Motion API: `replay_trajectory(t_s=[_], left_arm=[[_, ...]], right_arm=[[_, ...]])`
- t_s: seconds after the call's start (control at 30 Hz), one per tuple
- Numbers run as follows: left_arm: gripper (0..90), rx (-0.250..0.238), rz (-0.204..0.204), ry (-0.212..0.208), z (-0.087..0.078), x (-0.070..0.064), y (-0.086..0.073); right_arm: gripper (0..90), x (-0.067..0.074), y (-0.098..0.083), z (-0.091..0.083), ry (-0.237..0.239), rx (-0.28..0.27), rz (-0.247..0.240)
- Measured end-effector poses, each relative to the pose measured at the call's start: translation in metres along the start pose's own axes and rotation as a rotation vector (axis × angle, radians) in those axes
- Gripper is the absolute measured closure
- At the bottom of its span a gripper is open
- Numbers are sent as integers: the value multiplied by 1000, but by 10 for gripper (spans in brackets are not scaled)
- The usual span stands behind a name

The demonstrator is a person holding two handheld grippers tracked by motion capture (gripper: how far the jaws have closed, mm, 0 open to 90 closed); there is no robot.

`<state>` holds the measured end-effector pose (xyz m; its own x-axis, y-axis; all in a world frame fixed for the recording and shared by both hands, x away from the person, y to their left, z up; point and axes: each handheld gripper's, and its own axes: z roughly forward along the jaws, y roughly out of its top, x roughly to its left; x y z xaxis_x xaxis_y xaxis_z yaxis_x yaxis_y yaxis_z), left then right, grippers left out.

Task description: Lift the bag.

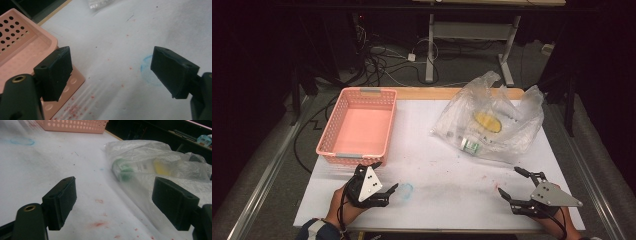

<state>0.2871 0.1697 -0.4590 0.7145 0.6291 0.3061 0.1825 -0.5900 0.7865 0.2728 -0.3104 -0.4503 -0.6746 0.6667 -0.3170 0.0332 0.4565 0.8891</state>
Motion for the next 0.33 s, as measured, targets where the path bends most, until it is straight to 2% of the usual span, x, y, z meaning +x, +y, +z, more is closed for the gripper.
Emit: replay_trajectory(t_s=[0.33], left_arm=[[170,4,0,0,2,1,1]], right_arm=[[207,-1,-2,1,5,8,-1]])
